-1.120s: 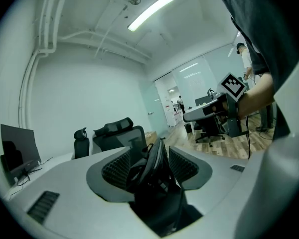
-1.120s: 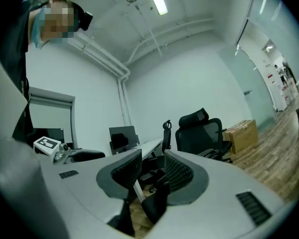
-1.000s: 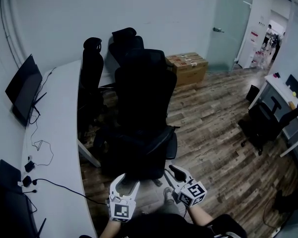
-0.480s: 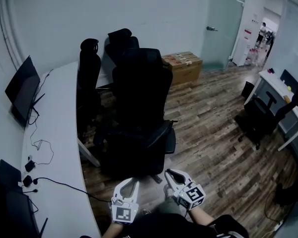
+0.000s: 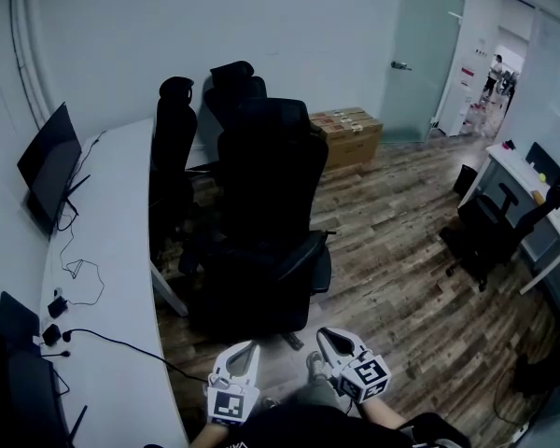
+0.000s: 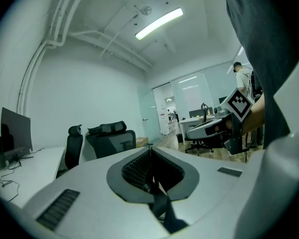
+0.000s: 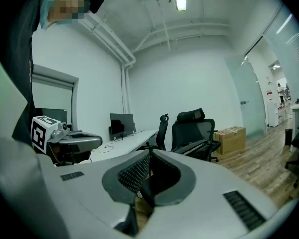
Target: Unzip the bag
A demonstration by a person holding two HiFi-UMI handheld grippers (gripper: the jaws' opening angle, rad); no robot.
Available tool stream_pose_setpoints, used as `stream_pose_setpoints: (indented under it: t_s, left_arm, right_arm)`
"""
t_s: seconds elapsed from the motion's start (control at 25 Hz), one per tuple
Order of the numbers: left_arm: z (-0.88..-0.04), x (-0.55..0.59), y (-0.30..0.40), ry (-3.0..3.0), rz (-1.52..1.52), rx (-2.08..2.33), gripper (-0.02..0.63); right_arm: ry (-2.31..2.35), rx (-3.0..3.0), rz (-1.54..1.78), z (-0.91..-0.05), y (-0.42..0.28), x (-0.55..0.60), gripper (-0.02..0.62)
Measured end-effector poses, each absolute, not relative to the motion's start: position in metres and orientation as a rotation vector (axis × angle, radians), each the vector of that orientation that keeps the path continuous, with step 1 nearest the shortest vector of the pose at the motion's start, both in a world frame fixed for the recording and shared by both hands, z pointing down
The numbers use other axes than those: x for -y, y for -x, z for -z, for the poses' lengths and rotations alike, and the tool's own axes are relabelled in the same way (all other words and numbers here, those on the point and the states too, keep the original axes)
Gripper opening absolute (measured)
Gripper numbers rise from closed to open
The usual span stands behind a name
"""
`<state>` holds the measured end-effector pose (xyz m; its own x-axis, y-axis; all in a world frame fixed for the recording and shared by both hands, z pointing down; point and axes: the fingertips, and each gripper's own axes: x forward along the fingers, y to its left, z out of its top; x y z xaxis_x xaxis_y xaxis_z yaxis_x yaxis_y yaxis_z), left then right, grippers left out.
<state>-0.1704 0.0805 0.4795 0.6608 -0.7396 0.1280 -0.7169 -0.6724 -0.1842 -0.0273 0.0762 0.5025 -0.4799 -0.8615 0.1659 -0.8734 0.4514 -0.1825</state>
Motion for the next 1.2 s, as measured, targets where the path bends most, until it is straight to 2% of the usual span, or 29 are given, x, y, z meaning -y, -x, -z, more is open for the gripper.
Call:
stream_pose_setpoints:
  t_s: [1.2]
  left_arm:
    - [-0.478,-0.073,0.158,2.803,0.310,-1.169,0.020]
  right_arm:
    - [-1.563,2.601,-0.414,-0.500,0.030,-0.062,0.043]
